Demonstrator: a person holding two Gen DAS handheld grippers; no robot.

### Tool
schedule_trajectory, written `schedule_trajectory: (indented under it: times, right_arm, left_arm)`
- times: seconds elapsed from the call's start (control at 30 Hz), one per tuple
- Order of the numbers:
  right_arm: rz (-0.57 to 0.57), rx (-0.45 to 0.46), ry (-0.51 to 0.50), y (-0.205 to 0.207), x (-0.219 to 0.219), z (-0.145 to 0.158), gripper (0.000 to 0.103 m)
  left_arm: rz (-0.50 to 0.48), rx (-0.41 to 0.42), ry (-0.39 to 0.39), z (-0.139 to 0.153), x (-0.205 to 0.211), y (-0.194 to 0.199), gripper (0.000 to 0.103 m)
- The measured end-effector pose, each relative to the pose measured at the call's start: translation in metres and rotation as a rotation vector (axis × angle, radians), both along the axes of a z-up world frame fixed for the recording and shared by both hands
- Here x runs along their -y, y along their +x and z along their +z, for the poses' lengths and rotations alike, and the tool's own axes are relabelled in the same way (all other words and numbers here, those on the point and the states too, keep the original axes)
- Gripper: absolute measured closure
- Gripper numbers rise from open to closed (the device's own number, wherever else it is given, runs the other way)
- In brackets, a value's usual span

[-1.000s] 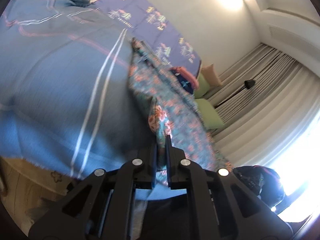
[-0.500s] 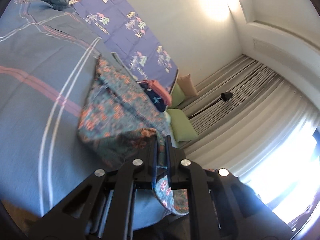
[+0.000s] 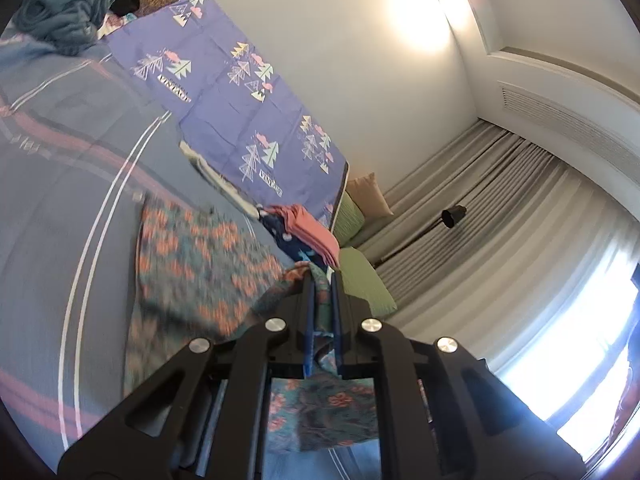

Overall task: Fold small clothes
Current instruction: 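Lift the strip hem with both grippers and fold it toward the collar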

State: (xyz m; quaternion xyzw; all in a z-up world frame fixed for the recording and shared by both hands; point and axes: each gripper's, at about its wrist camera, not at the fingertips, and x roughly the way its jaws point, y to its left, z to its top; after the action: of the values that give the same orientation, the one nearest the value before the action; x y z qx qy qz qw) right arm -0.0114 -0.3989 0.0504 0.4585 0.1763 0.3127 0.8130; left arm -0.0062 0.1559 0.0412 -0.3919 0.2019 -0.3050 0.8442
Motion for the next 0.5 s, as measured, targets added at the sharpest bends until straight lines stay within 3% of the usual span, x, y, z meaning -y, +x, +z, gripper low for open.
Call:
schedule_trajectory:
  times: [0.13,0.3,0.4,0.5]
  right_arm:
    - [-0.004,-0.016,0.009,0.060,0.003,0.006,0.098]
    - [-0.006,-0.101,0.046,0.154,0.014,-0.004,0.098]
    - [-0.011,-0.186,0.041,0.217,0.020,-0.029,0.097]
    - [-0.069,-0.268,-0.008,0.268,0.031,-0.081,0.094]
  left_arm:
    - [0.028,-0.008,0.026,0.011,-0.004,0.052,0.096]
    - [0.065,-0.048,0.075,0.014,-0.008,0.134,0.096]
    - [0.110,-0.105,0.144,-0.001,-0.007,0.196,0.096]
    - [0.197,-0.167,0.224,-0.045,-0.010,0.251,0.091]
